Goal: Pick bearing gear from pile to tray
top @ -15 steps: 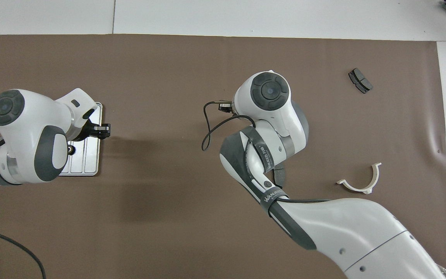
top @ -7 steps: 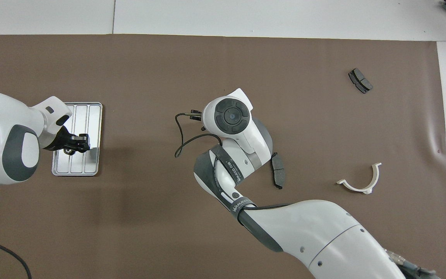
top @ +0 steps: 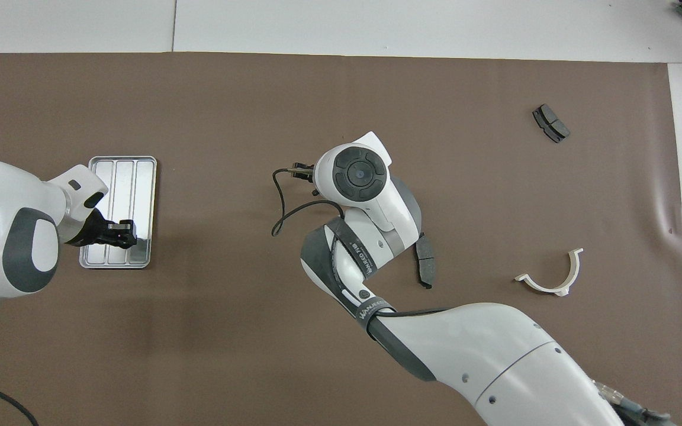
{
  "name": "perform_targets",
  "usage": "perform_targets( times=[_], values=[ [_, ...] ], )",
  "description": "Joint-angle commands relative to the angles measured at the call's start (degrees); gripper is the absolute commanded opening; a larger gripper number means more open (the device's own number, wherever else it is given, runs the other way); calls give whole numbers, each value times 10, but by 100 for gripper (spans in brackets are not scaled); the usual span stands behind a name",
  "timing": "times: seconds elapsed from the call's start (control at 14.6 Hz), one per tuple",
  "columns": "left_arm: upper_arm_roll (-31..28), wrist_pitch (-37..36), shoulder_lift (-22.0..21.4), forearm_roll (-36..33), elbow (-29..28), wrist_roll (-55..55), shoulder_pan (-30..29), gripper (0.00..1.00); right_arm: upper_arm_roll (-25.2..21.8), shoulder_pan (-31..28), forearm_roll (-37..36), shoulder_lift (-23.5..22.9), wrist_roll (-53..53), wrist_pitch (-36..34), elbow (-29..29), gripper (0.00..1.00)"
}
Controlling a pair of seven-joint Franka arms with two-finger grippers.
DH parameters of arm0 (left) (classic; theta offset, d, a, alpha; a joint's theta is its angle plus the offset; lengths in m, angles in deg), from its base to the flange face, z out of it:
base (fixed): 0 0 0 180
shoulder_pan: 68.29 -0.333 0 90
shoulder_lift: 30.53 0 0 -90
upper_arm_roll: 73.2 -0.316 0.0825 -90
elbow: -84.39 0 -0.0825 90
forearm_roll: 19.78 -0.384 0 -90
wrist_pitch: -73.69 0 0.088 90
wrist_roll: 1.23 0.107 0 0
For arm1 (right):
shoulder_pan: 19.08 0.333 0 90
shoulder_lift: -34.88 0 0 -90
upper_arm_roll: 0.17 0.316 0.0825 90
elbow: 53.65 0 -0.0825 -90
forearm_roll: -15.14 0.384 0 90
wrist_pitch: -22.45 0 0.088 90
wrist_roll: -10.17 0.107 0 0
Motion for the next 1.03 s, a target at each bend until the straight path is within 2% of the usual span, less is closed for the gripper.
perform_targets(
  times=[0.0, 0.21, 0.41, 0.62, 0.75, 0.96],
  values=[
    [1, 11, -18, -2, -15, 2, 1, 100, -9, -44, -20, 41, -11, -8, -11, 100],
    [3, -2, -17, -2, 4, 6, 2, 100, -8, -103, -19, 88, -104, -52, -24, 100],
    [6, -35, -11, -3, 61, 1, 33, 100, -7, -155, -18, 123, -193, -121, -25, 100],
    [6, -22, 0, -31, 91, -2, 98, 100, -7, -201, -17, 155, -263, -189, -26, 100],
    [6, -9, 3, -35, 102, -65, 144, 100, -7, -227, -9, 177, -296, -227, -25, 100],
    [7, -9, 32, -28, 165, -84, 187, 100, -5, -264, -7, 204, -344, -274, -29, 100]
  ],
)
